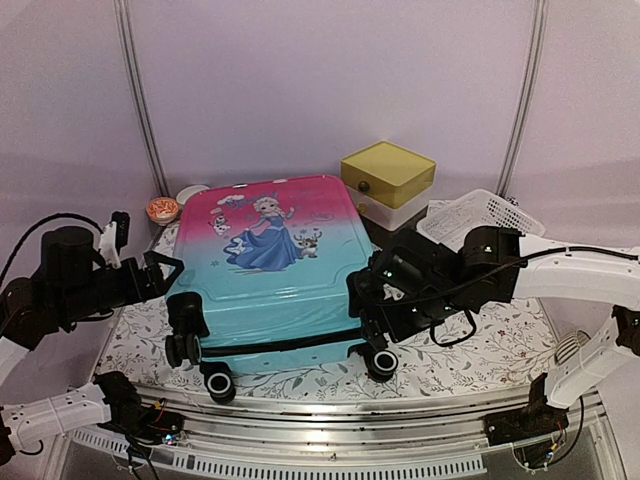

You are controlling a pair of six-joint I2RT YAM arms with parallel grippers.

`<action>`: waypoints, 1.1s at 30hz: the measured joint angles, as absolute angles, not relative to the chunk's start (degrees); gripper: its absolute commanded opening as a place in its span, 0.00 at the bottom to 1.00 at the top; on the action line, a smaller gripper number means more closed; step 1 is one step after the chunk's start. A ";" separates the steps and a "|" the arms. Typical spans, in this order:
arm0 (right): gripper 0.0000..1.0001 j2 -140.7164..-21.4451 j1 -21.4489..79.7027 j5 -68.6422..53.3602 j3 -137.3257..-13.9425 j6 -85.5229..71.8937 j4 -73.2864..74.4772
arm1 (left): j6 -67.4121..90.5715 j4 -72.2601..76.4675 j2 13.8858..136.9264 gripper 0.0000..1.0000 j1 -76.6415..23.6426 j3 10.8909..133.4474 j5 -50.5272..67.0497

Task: Open, take out, and arrange the luggage
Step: Rotate the luggage at the center of the board.

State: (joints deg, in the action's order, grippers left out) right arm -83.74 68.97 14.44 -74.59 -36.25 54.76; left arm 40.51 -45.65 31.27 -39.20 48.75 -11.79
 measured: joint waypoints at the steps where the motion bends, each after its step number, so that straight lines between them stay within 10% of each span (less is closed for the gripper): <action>1: 0.99 -83.72 68.97 14.28 -74.39 -36.25 54.63 | 40.51 -45.56 31.27 0.98 -39.20 48.73 -11.75; 33: 0.99 -97.45 36.69 1.93 -86.46 -17.61 32.12 | 41.54 -41.10 34.28 0.89 -39.09 42.74 -7.90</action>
State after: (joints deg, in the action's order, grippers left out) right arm -97.45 36.69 1.93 -86.46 -17.61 32.12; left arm 41.54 -41.10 34.28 -39.09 42.74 -7.90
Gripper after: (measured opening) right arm 0.989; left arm 0.938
